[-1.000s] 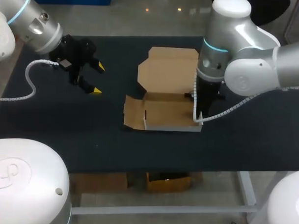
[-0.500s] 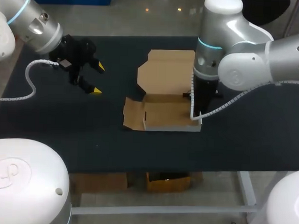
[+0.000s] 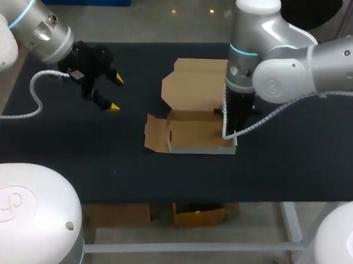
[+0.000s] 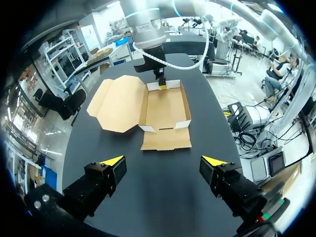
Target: Assemble the packaging by folding the flat box into shape, placing the metal phone stand inside, and closing the box properly
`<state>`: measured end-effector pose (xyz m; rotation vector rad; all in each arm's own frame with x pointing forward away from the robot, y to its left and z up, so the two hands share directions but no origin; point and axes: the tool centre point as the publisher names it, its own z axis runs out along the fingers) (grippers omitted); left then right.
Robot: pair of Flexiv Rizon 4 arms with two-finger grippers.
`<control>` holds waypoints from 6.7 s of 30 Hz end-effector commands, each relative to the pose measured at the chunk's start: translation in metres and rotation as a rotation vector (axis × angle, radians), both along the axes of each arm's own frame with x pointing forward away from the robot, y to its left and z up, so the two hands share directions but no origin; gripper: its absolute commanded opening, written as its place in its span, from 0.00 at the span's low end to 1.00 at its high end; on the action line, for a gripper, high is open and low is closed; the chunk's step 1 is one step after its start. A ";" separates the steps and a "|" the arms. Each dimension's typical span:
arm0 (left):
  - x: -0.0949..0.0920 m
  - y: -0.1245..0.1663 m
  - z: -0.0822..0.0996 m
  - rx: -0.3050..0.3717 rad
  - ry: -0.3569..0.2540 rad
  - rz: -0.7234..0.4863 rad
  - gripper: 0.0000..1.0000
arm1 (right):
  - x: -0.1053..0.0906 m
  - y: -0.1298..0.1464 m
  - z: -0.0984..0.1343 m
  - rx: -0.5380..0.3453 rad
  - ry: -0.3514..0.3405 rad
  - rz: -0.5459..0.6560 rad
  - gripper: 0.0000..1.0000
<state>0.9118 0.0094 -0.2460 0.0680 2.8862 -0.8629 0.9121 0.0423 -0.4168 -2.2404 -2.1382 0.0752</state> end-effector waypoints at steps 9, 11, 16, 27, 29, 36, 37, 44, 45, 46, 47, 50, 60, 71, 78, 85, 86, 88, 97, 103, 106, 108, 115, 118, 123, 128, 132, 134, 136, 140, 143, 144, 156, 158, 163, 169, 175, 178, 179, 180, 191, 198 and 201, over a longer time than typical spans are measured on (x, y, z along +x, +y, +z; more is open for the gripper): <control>0.000 0.000 0.000 0.003 0.001 0.000 1.00 | 0.000 0.000 0.001 -0.001 0.002 0.000 0.00; 0.000 0.000 0.000 0.003 0.001 0.000 1.00 | 0.000 0.000 0.001 -0.001 0.002 0.000 0.00; 0.000 0.000 0.000 0.003 0.001 0.000 1.00 | 0.000 0.000 0.001 -0.001 0.002 0.000 0.00; -0.004 -0.012 -0.009 0.019 0.213 0.256 1.00 | 0.000 0.000 0.001 -0.001 0.002 0.000 0.00; -0.008 -0.015 -0.013 0.017 0.256 0.343 1.00 | 0.000 0.000 0.001 -0.001 0.002 0.000 0.00; -0.021 -0.034 -0.029 0.024 0.367 0.598 1.00 | 0.000 0.000 0.001 -0.001 0.002 0.000 0.00; -0.023 -0.037 -0.031 0.025 0.384 0.645 1.00 | 0.000 0.000 0.001 -0.001 0.002 0.000 0.00; -0.025 -0.047 -0.048 -0.044 0.523 0.951 1.00 | 0.000 0.000 0.001 -0.001 0.002 0.000 0.00; -0.024 -0.047 -0.051 -0.044 0.551 0.992 1.00 | 0.000 0.000 0.001 -0.001 0.002 0.000 0.00; -0.023 -0.048 -0.054 -0.037 0.573 1.025 1.00 | 0.000 0.000 0.001 -0.001 0.002 0.000 0.00; -0.023 -0.048 -0.054 -0.037 0.573 1.025 1.00 | 0.000 0.000 0.001 -0.001 0.002 0.000 0.00; -0.023 -0.048 -0.054 -0.037 0.573 1.025 1.00 | 0.000 0.000 0.001 -0.001 0.002 0.000 0.00; -0.023 -0.048 -0.054 -0.037 0.573 1.025 1.00 | 0.000 0.000 0.001 -0.001 0.002 0.000 0.00; -0.018 -0.063 -0.083 -0.121 0.674 1.292 1.00 | 0.000 0.000 0.001 -0.001 0.002 0.000 0.00; -0.012 -0.071 -0.100 -0.155 0.737 1.328 1.00 | 0.000 0.000 0.001 -0.001 0.002 0.000 0.00; -0.002 -0.073 -0.114 -0.192 0.794 1.332 1.00 | 0.000 0.000 0.001 -0.001 0.002 0.000 0.00; 0.000 -0.073 -0.116 -0.191 0.810 1.335 1.00 | 0.000 0.000 0.001 -0.001 0.002 0.000 0.00; 0.002 -0.073 -0.118 -0.183 0.832 1.344 1.00 | 0.000 0.000 0.001 -0.001 0.002 0.000 0.00; 0.002 -0.074 -0.120 -0.169 0.828 1.337 1.00 | 0.000 0.000 0.001 -0.001 0.002 0.000 0.00; 0.007 -0.078 -0.132 -0.141 0.887 1.309 0.55 | 0.000 0.000 0.001 -0.001 0.002 0.000 0.00; 0.008 -0.079 -0.137 -0.137 0.910 1.303 0.59 | 0.000 0.000 0.001 -0.001 0.002 0.000 0.00; 0.009 -0.080 -0.141 -0.129 0.918 1.303 0.54 | 0.000 0.000 0.001 -0.001 0.002 0.000 0.00; 0.012 -0.085 -0.156 -0.106 0.985 1.292 0.47 | 0.000 0.000 0.001 -0.001 0.002 0.000 0.00; 0.011 -0.089 -0.157 -0.108 1.004 1.277 0.47 | 0.000 0.000 0.001 -0.001 0.002 0.000 0.00; 0.009 -0.093 -0.156 -0.106 1.017 1.276 0.34 | 0.000 0.000 0.001 -0.001 0.002 0.000 0.00; 0.007 -0.097 -0.154 -0.103 0.994 1.310 0.07 | 0.000 0.000 0.001 -0.001 0.002 0.000 0.00; 0.005 -0.102 -0.147 -0.085 0.952 1.346 0.00 | 0.000 0.000 0.001 -0.001 0.002 0.000 0.00; 0.004 -0.105 -0.144 -0.076 0.937 1.352 0.00 | 0.000 0.000 0.001 -0.001 0.002 0.000 0.00; 0.003 -0.108 -0.140 -0.057 0.904 1.377 0.00 | 0.000 0.000 0.001 -0.001 0.002 0.000 0.00; 0.002 -0.118 -0.134 -0.014 0.822 1.443 0.00 | 0.000 0.000 0.001 -0.001 0.002 0.000 0.00; 0.001 -0.127 -0.129 0.034 0.751 1.480 0.00 | 0.000 0.000 0.001 -0.001 0.002 0.000 0.00; 0.001 -0.129 -0.128 0.048 0.736 1.489 0.00 | 0.000 0.000 0.001 -0.001 0.002 0.000 0.00; 0.003 -0.152 -0.121 0.127 0.541 1.581 0.00 | 0.000 0.000 0.001 -0.001 0.002 0.000 0.00; 0.001 -0.154 -0.120 0.134 0.529 1.585 0.00 | 0.000 0.000 0.001 -0.001 0.002 0.000 0.00; -0.004 -0.152 -0.115 0.138 0.526 1.585 0.19 | 0.000 0.000 0.001 -0.001 0.002 0.000 0.00; -0.011 -0.139 -0.107 0.108 0.552 1.576 0.31 | 0.000 0.000 0.001 -0.001 0.002 0.000 0.00; -0.011 -0.114 -0.105 0.056 0.658 1.550 0.29 | 0.000 0.000 0.001 -0.001 0.002 0.000 0.00; -0.010 -0.102 -0.107 0.038 0.725 1.530 0.30 | 0.000 0.000 0.001 -0.001 0.002 0.000 0.00; -0.010 -0.098 -0.108 0.034 0.734 1.529 0.30 | 0.000 0.000 0.001 -0.001 0.002 0.000 0.00; -0.010 -0.094 -0.109 0.025 0.755 1.525 0.30 | 0.000 0.000 0.001 -0.001 0.002 0.000 0.00; -0.006 -0.061 -0.119 -0.044 0.874 1.461 0.31 | 0.000 0.000 0.001 -0.001 0.002 0.000 0.00; -0.004 -0.052 -0.126 -0.076 0.900 1.439 0.28 | 0.000 0.000 0.001 -0.001 0.002 0.000 0.00; -0.003 -0.050 -0.130 -0.088 0.912 1.424 0.26 | 0.000 0.000 0.001 -0.001 0.002 0.000 0.00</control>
